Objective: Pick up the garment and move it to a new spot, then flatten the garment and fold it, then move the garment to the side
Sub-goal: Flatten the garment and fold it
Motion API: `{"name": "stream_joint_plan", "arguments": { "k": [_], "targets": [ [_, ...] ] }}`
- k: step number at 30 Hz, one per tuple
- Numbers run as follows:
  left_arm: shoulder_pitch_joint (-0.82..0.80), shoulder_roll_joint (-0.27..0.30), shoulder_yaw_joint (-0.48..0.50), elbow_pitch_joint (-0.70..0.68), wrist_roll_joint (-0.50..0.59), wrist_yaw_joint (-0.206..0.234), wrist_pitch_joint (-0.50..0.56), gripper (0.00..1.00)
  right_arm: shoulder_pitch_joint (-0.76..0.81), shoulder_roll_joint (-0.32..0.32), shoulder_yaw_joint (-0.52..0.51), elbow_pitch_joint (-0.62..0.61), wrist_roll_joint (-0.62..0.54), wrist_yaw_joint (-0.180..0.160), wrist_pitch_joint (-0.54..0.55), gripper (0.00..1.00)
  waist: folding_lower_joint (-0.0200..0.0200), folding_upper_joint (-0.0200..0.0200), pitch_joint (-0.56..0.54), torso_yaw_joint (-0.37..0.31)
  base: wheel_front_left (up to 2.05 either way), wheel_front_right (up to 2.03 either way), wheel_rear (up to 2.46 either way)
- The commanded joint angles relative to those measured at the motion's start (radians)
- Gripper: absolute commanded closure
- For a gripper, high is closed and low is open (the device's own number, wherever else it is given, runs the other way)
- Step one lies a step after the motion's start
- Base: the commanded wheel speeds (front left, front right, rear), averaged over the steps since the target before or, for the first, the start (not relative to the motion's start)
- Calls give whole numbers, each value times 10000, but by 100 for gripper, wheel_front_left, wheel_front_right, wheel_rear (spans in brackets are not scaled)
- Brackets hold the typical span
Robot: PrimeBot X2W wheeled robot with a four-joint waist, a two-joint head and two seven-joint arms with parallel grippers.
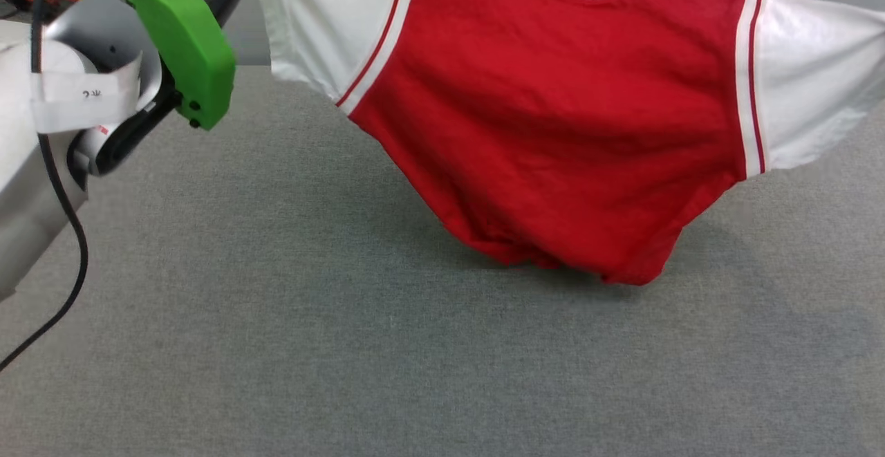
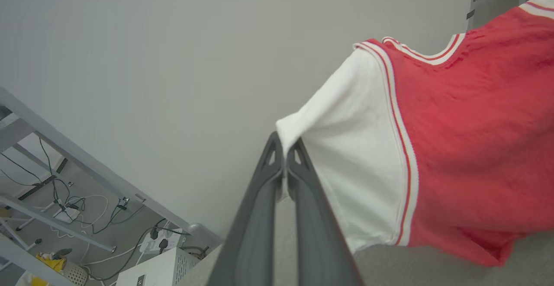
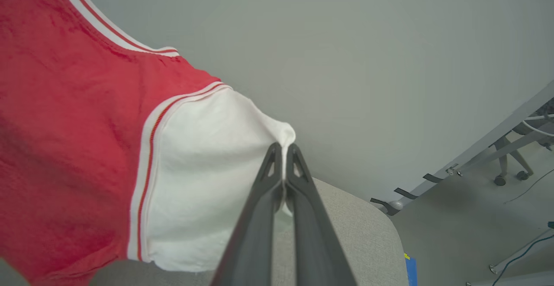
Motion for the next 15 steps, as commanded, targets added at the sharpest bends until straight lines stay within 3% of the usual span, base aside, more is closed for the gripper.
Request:
{"name": "stream_joint_plan", "arguments": {
  "k": [1, 9, 15],
  "targets": [
    [-329, 8, 114, -62, 137, 149, -99, 100, -283, -36, -147, -154, -90, -7, 58, 100, 0, 0, 4, 10, 0, 0, 0],
    [-1499, -578, 404, 306, 358, 40, -191, 100, -1642, 81, -297, -558, -668, -7, 376, 100, 0, 0, 454, -4, 0, 0, 0],
    [-2909, -1238, 653, 1360, 683, -211, -418, 100, -3327, 479, 52, -35, -842, -7, 493, 100, 0, 0, 1388, -129, 0, 0, 0]
  ]
}}
